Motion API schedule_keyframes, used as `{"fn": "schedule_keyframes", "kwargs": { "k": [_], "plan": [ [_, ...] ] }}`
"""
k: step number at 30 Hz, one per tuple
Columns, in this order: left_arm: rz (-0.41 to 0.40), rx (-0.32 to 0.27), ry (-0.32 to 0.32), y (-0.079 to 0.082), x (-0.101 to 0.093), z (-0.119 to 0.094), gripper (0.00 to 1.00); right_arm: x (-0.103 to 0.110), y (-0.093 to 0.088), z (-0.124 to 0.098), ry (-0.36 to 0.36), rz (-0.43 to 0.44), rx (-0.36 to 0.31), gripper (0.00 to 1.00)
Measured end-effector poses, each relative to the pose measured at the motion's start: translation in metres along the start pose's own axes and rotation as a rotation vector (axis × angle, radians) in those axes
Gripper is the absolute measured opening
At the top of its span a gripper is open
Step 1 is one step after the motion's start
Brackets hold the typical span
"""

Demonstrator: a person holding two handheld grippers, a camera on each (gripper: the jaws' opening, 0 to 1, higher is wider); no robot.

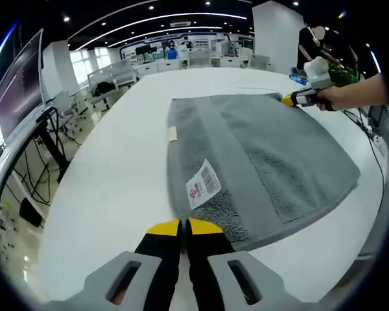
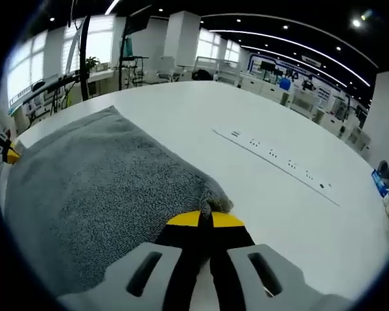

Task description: Fold the towel on the table until its edges align and the towel forms a compact rectangular stack.

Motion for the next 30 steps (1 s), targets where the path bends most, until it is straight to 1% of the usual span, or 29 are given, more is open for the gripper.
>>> {"fn": "schedule_keyframes", "kwargs": {
  "k": [2,4,5,6,7,10,13,14,17,18,19,22,23,25,28,30],
  "plan": [
    [-0.001,0.003,-0.002,0.000,-0.007,-0.001,0.03,-0.006,-0.005,-0.004,0.002,-0.010,0.002,0.01],
    [0.005,0.003,-0.013,0.002,-0.022,-0.003,0.03,-0.016,-0.013,-0.012,0.000,0.002,0.002,0.01],
    [0.011,0.004,-0.017,0.001,-0.025,-0.004,0.03,-0.020,-0.016,-0.015,-0.001,0.011,0.001,0.01],
    [0.047,0.011,-0.024,0.002,-0.033,-0.005,0.03,-0.024,-0.019,-0.018,-0.002,0.023,0.001,0.01],
    [0.063,0.014,-0.028,0.003,-0.039,-0.006,0.03,-0.030,-0.024,-0.023,-0.005,0.035,0.002,0.01],
    [0.076,0.014,-0.038,0.008,-0.070,-0.013,0.03,-0.043,-0.038,-0.037,-0.015,0.033,0.010,0.01],
    [0.114,0.021,-0.051,0.012,-0.091,-0.016,0.03,-0.061,-0.053,-0.050,-0.023,0.048,0.014,0.01],
    [0.111,0.021,-0.053,0.013,-0.097,-0.017,0.03,-0.064,-0.056,-0.054,-0.025,0.049,0.017,0.01],
    [0.116,0.021,-0.072,0.017,-0.119,-0.018,0.03,-0.083,-0.067,-0.063,-0.027,0.042,0.033,0.01],
    [0.120,0.022,-0.078,0.018,-0.124,-0.018,0.03,-0.087,-0.073,-0.070,-0.028,0.043,0.036,0.01],
    [0.131,0.023,-0.084,0.019,-0.129,-0.018,0.03,-0.089,-0.075,-0.072,-0.028,0.044,0.038,0.01],
    [0.178,0.029,-0.100,0.024,-0.152,-0.019,0.03,-0.105,-0.086,-0.086,-0.033,0.056,0.042,0.01],
    [0.184,0.032,-0.107,0.025,-0.161,-0.020,0.03,-0.110,-0.091,-0.092,-0.035,0.056,0.045,0.01],
    [0.191,0.036,-0.116,0.027,-0.172,-0.021,0.03,-0.117,-0.097,-0.099,-0.038,0.057,0.049,0.01],
    [0.200,0.050,-0.142,0.031,-0.196,-0.023,0.03,-0.138,-0.109,-0.109,-0.041,0.063,0.053,0.01],
    [0.175,0.044,-0.150,0.033,-0.211,-0.024,0.03,-0.145,-0.118,-0.120,-0.049,0.067,0.055,0.01]
  ]
}}
Point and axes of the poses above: the point that each gripper's makers call its tool centre point, and the gripper's own axes: z roughly forward along the fingers, x roughly to its left, y roughly out of its top, the point moved 4 cm from there along -z, roughly backward along the fingers, and after that the axes turned 4 degrees about y, right-handed, at the moved point
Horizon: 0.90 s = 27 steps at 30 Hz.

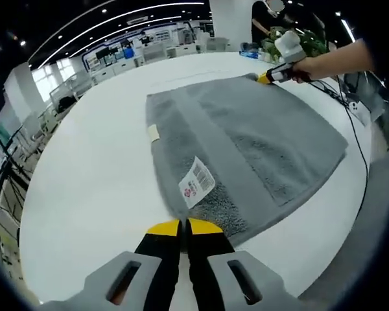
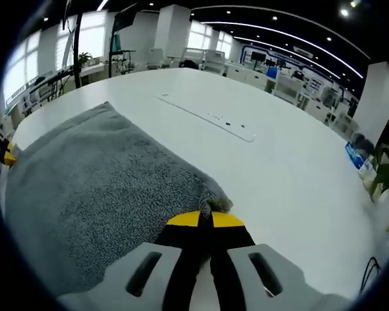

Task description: Fold the towel on the table until its edges align and the towel forms a compact rectangular stack.

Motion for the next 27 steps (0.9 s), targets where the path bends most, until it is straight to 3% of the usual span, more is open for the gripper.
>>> {"fn": "schedule_keyframes", "kwargs": {
  "k": [7,9,10,15,27],
  "plan": [
    [0.029,-0.013,-0.018,0.016,-0.041,0.007,0.03,-0.034,-0.026,-0.023,-0.017,0.022,-0.018,0.01],
    [0.030,-0.015,-0.003,0.019,-0.048,0.009,0.03,-0.038,-0.030,-0.027,-0.002,0.103,-0.044,0.01],
    [0.026,-0.016,0.012,0.020,-0.049,0.009,0.03,-0.042,-0.029,-0.025,0.013,0.130,-0.052,0.01],
    [-0.006,-0.028,0.033,0.018,-0.047,0.009,0.03,-0.039,-0.029,-0.023,0.020,0.050,-0.062,0.01],
    [-0.009,-0.046,0.069,0.017,-0.048,0.007,0.03,-0.043,-0.029,-0.019,0.023,0.053,-0.106,0.01]
  ]
}}
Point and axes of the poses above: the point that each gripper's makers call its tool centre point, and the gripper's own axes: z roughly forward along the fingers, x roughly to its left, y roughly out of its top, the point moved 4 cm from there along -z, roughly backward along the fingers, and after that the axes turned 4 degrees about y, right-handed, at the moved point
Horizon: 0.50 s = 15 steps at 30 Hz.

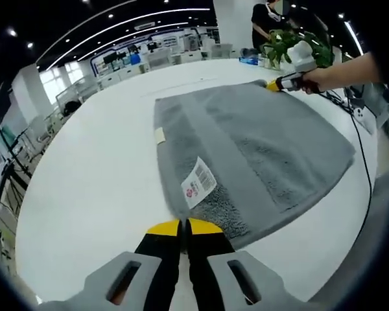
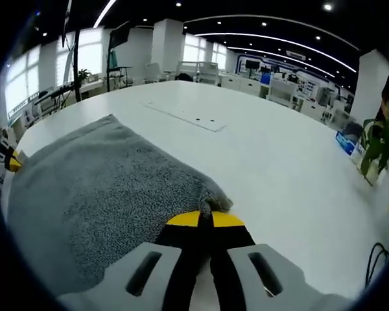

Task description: Fold the towel on the table until its edges align and the towel forms a compact rectangular stack.

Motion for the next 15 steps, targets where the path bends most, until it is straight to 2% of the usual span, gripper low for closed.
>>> {"fn": "schedule_keyframes", "kwargs": {
  "k": [4,10,13,15],
  "plan": [
    [0.060,-0.015,0.045,0.0004,-0.0028,-0.0007,0.03,-0.0017,0.0005,0.0009,0.001,0.000,0.009,0.01],
    [0.021,-0.019,0.044,0.0005,-0.0011,-0.0013,0.03,-0.0021,-0.0003,0.0001,0.001,0.012,0.012,0.02],
    [0.016,0.006,0.038,0.0036,-0.0001,-0.0013,0.04,-0.0016,0.0010,0.0018,-0.004,-0.022,0.039,0.02],
    [0.007,0.000,0.044,0.0075,0.0008,-0.0028,0.09,-0.0028,0.0002,0.0010,-0.009,0.045,0.044,0.03]
  ]
}}
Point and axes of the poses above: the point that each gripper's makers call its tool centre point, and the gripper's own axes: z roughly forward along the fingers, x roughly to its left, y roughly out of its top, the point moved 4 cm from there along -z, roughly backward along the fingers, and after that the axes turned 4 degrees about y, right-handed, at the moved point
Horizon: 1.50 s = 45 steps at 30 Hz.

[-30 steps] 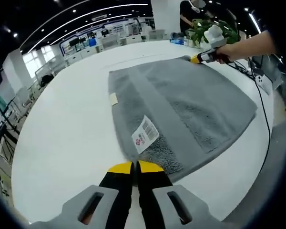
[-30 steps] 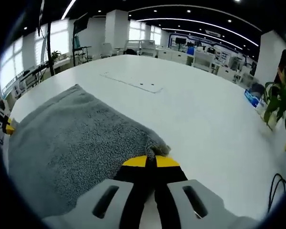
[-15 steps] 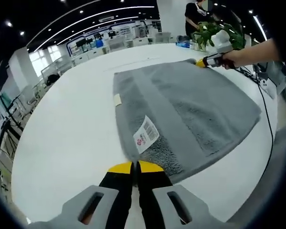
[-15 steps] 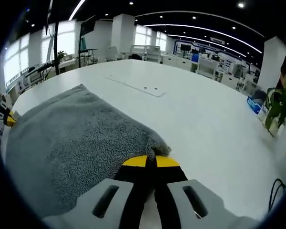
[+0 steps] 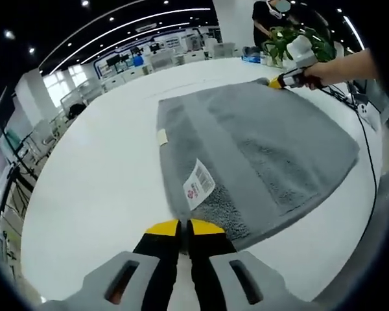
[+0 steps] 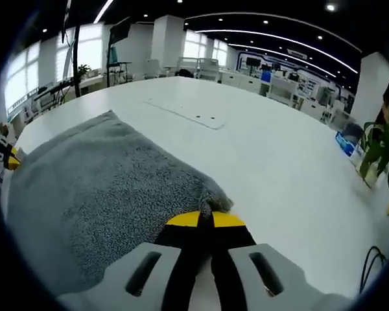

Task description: Fold the towel on the table until its edges align and the towel forms a compact rectangular stack.

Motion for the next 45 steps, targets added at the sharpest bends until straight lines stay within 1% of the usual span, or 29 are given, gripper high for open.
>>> {"fn": "schedule_keyframes", "kwargs": {
  "k": [1,2,3,4,5,6,7,9,10,11,12,14,15,17,19,20,21,22,24,25,27,30,31,33,37,39,40,41,45],
  "plan": [
    [-0.010,-0.012,-0.001,0.003,0.000,-0.001,0.13,0.000,0.000,0.000,0.005,0.015,-0.001,0.03],
    [-0.025,-0.028,0.005,0.009,-0.001,-0.002,0.17,-0.001,0.000,0.000,0.009,0.012,0.001,0.03],
    [-0.025,-0.038,0.012,0.014,-0.002,-0.004,0.21,0.000,0.000,-0.002,0.016,0.049,0.000,0.03],
    [-0.022,-0.049,0.022,0.019,-0.003,-0.006,0.23,0.001,0.000,-0.004,0.022,0.073,-0.004,0.03],
    [-0.004,-0.068,0.039,0.027,-0.005,-0.010,0.25,0.003,0.001,-0.006,0.029,0.122,-0.008,0.04],
    [0.001,-0.077,0.041,0.032,-0.008,-0.012,0.27,0.003,0.001,-0.008,0.029,0.124,-0.005,0.04],
    [0.000,-0.102,0.026,0.041,-0.014,-0.014,0.28,0.004,0.002,-0.011,0.024,0.137,-0.002,0.05],
    [0.000,-0.135,-0.013,0.052,-0.025,-0.013,0.28,0.005,0.003,-0.013,0.019,0.152,0.000,0.06],
    [0.020,-0.147,-0.048,0.061,-0.036,-0.012,0.28,0.008,0.003,-0.014,0.019,0.233,-0.010,0.07],
    [0.036,-0.156,-0.066,0.067,-0.042,-0.011,0.30,0.009,0.005,-0.016,0.032,0.292,-0.021,0.09],
    [0.045,-0.162,-0.077,0.069,-0.045,-0.011,0.30,0.010,0.005,-0.018,0.035,0.314,-0.023,0.10],
    [0.062,-0.193,-0.139,0.082,-0.064,-0.007,0.32,0.009,0.008,-0.022,0.032,0.296,-0.022,0.15],
    [0.091,-0.212,-0.179,0.089,-0.076,-0.006,0.32,0.009,0.010,-0.024,0.035,0.287,-0.027,0.17],
    [0.145,-0.221,-0.219,0.097,-0.093,-0.006,0.33,0.009,0.014,-0.028,0.028,0.267,-0.031,0.21],
    [0.177,-0.240,-0.258,0.104,-0.109,-0.006,0.34,0.007,0.017,-0.032,0.023,0.261,-0.043,0.23],
    [0.183,-0.252,-0.290,0.108,-0.120,-0.006,0.34,0.005,0.017,-0.033,0.022,0.265,-0.047,0.23],
    [0.190,-0.259,-0.310,0.111,-0.128,-0.007,0.34,0.005,0.017,-0.034,0.023,0.283,-0.049,0.23],
    [0.201,-0.270,-0.343,0.113,-0.139,-0.008,0.34,0.005,0.015,-0.034,0.035,0.314,-0.047,0.22],
    [0.228,-0.274,-0.398,0.114,-0.158,-0.010,0.34,0.002,0.012,-0.035,0.026,0.313,-0.043,0.22],
    [0.239,-0.278,-0.413,0.115,-0.164,-0.011,0.34,0.001,0.011,-0.036,0.023,0.306,-0.040,0.22],
    [0.278,-0.287,-0.466,0.114,-0.183,-0.014,0.34,-0.002,0.010,-0.036,0.019,0.303,-0.038,0.22],
    [0.340,-0.295,-0.541,0.109,-0.210,-0.016,0.34,-0.004,0.009,-0.037,0.023,0.304,-0.045,0.22],
    [0.343,-0.296,-0.546,0.108,-0.213,-0.015,0.33,-0.004,0.009,-0.036,0.025,0.302,-0.047,0.22],
    [0.350,-0.286,-0.602,0.104,-0.230,-0.016,0.33,-0.006,0.009,-0.036,0.025,0.288,-0.041,0.22],
    [0.388,-0.293,-0.659,0.102,-0.253,-0.021,0.32,-0.007,0.008,-0.033,0.026,0.281,-0.043,0.22],
    [0.394,-0.283,-0.692,0.099,-0.263,-0.023,0.29,-0.008,0.006,-0.030,0.024,0.281,-0.043,0.22],
    [0.395,-0.281,-0.698,0.099,-0.265,-0.024,0.26,-0.008,0.006,-0.029,0.024,0.280,-0.043,0.22],
    [0.405,-0.282,-0.724,0.097,-0.272,-0.027,0.25,-0.009,0.005,-0.026,0.023,0.275,-0.042,0.22],
    [0.419,-0.273,-0.750,0.092,-0.283,-0.030,0.23,-0.012,0.005,-0.022,0.017,0.280,-0.049,0.22]
  ]
}}
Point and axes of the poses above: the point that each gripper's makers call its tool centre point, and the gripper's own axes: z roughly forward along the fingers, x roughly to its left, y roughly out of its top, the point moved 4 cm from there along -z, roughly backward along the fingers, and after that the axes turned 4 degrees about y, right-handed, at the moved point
